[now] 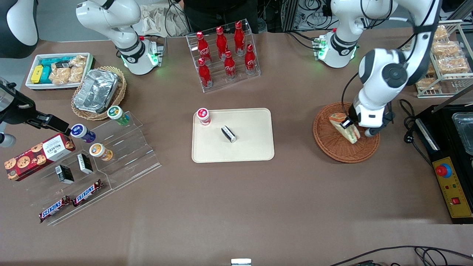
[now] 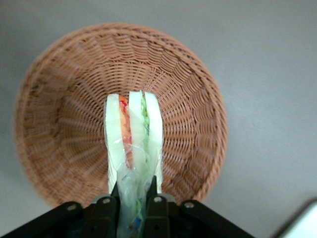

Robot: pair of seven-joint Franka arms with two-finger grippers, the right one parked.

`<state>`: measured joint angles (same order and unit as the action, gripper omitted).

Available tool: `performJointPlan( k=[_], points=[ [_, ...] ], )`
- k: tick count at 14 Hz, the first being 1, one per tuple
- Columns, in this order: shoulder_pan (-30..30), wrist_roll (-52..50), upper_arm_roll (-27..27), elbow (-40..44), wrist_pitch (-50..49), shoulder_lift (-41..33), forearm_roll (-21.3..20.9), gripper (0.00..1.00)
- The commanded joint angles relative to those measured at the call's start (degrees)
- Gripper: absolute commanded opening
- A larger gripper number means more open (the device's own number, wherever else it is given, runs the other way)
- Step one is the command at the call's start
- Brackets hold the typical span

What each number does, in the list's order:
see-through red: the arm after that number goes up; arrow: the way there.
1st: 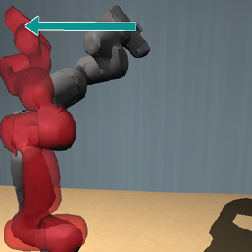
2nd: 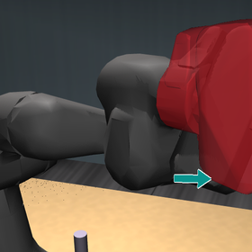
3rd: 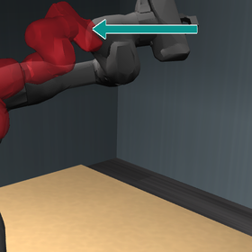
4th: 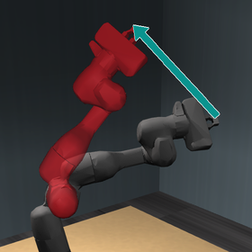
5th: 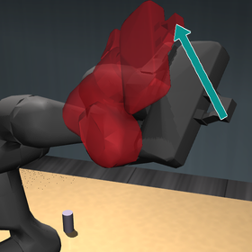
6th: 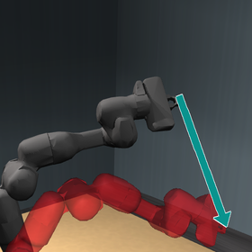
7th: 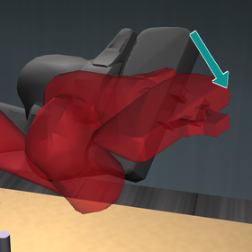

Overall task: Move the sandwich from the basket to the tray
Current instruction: 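Lift the sandwich and carry it with the left gripper to the white tray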

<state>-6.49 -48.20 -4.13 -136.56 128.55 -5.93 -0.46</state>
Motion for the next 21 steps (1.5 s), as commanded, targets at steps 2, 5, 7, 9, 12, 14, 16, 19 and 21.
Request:
performJointPlan(
  k=[2, 5, 7, 9, 12, 14, 16, 19, 21],
  points=[
    [-0.54, 3.71, -0.87, 11.73, -16.02, -1.01, -0.16, 0.00],
    [-0.54, 13.36, -1.32, 14.84, -18.77, -3.47, 0.29, 0.00],
    [-0.54, 16.02, -3.24, 14.84, -18.87, -4.61, 0.11, 0.00],
    [-0.54, 16.56, -6.14, 14.92, -18.78, -4.88, -0.41, 0.00],
    [-0.80, 16.47, -10.71, 15.10, -18.43, -4.44, -0.77, 0.00],
    [-0.89, 16.03, -13.87, 14.92, -17.81, -3.92, -0.77, 0.00],
    [-0.98, 15.07, -16.77, 14.66, -16.33, -2.86, -0.94, 0.00],
    [-5.18, 7.54, -17.32, 13.43, -11.68, -0.50, -2.86, 0.00],
    [-8.35, 2.78, -17.32, 10.46, -5.11, 1.00, -6.29, 0.00]
  ],
)
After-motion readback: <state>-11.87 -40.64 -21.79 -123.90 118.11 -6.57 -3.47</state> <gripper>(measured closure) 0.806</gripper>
